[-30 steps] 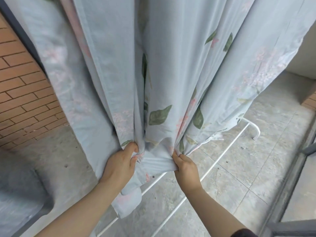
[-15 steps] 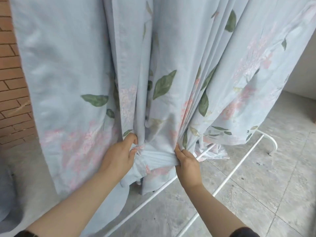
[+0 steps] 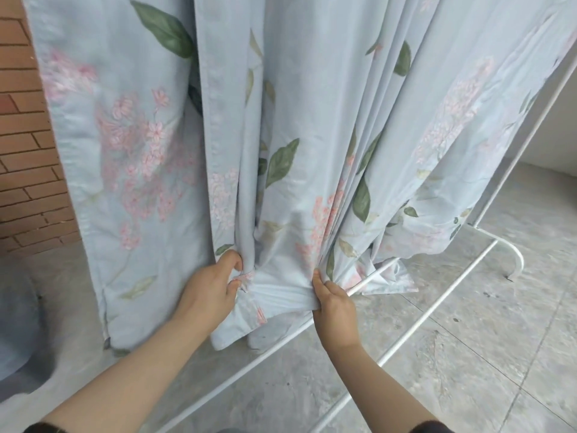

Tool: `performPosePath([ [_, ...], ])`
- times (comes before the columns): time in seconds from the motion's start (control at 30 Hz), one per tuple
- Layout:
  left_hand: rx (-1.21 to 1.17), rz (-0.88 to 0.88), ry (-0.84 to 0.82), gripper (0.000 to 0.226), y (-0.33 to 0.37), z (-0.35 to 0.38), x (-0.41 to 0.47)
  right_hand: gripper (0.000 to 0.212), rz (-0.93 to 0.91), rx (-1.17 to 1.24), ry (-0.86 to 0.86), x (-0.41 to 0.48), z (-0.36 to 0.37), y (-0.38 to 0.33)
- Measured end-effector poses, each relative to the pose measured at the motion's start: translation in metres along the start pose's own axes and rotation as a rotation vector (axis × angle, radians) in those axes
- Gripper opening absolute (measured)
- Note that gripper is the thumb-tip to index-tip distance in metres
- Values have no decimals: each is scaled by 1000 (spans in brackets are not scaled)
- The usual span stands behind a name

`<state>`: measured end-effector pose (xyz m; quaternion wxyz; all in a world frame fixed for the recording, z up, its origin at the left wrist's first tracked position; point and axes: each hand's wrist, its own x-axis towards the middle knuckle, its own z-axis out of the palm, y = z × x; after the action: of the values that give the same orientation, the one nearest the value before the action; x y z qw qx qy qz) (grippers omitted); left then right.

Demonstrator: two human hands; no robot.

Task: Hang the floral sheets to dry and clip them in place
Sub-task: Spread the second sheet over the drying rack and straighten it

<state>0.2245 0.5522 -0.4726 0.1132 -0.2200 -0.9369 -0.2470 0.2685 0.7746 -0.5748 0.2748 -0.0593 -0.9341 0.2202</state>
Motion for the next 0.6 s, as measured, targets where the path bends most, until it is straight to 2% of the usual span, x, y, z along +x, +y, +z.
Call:
performPosePath([
  [0.17, 30, -13, 18, 15, -6, 6, -5, 72, 3, 8, -22, -4, 5, -2],
  [0.27, 28, -18, 93, 18, -4, 4, -6, 73, 21, -42, -30, 8, 2, -8],
  [0.47, -163, -26, 194, 12, 11, -8, 2, 72, 31, -10, -70, 17, -25, -8],
  [0.6, -261, 26, 167, 13, 29, -13, -6, 65, 88, 119, -68, -3, -55, -21],
])
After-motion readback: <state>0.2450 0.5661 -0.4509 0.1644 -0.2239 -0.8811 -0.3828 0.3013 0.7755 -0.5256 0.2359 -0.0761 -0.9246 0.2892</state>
